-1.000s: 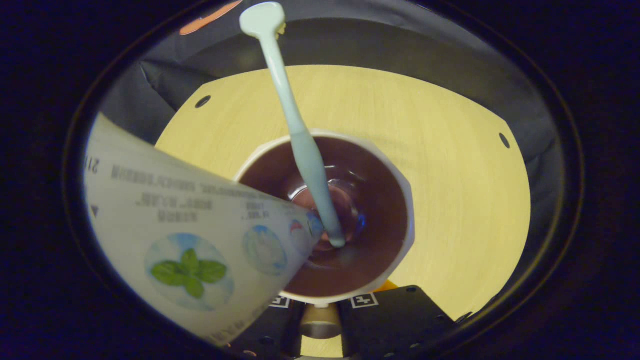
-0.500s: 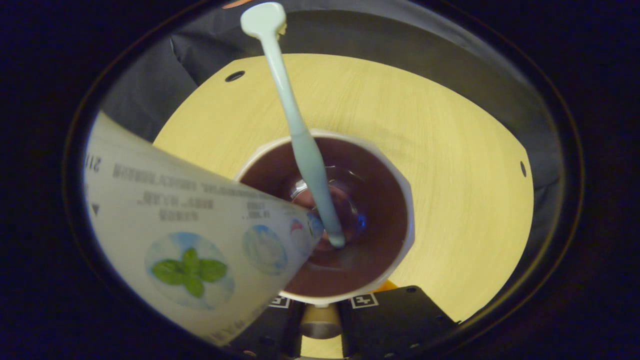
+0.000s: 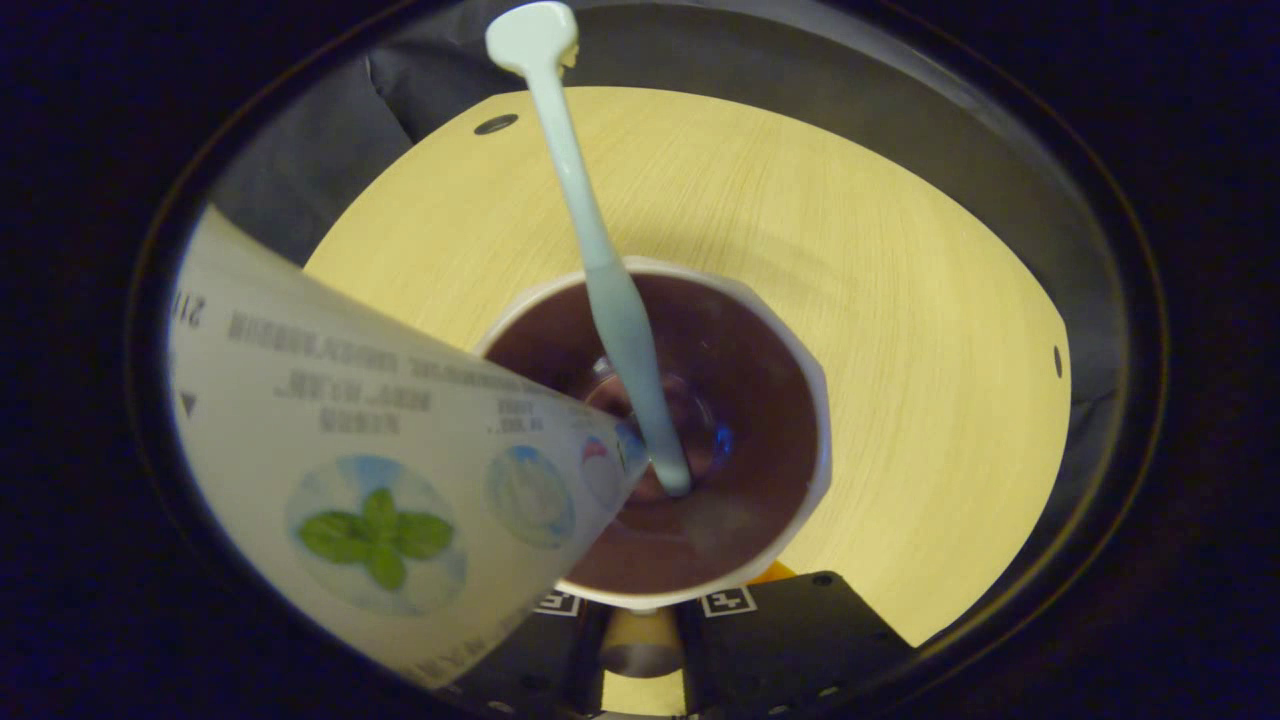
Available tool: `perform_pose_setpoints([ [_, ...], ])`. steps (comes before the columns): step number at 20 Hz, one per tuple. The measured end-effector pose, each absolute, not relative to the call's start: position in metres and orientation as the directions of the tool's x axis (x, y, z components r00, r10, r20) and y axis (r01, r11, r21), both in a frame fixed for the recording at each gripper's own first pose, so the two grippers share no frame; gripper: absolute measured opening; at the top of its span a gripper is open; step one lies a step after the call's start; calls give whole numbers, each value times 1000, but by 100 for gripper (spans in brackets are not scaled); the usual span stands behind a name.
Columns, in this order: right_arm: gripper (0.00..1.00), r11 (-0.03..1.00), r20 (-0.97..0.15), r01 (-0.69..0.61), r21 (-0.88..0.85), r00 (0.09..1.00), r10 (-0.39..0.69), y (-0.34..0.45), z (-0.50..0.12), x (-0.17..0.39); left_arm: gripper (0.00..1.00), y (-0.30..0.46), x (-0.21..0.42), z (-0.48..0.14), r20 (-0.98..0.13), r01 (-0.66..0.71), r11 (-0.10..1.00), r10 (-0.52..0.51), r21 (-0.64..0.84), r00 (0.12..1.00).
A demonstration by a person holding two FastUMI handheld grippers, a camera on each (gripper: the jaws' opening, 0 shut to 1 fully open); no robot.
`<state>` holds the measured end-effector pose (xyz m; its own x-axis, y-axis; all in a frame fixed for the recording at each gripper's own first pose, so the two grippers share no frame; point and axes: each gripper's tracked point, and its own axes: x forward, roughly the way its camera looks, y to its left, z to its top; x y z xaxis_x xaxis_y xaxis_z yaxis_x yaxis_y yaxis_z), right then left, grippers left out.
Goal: Put the toothbrush and toothpaste on the desktop into the cup, then pick up the cup and place it on the coaster on the desktop.
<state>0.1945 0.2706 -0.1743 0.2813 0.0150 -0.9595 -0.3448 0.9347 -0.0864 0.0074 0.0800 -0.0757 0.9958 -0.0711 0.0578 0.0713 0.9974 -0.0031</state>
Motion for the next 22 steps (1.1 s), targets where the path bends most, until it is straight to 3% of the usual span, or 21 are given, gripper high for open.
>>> perform_pose_setpoints([
  [4,27,934,-955,-344,-98,298,9,268,-170,195,90,76,2,-65,67,64,998,-63,-13,996],
  [9,82,946,-924,-324,13,358,136,273,-140,186,90,74,-2,-58,51,43,999,-43,-15,998],
  [10,88,946,-914,-323,6,382,136,268,-131,183,90,74,-2,-57,46,39,999,-38,-14,998],
  [14,96,946,-845,-325,-7,507,168,247,-82,167,90,71,1,-49,20,20,998,-19,-58,1000],
  [22,99,954,-658,-299,8,717,231,168,-6,94,90,62,-7,-36,-12,-4,992,3,-123,1000],
])
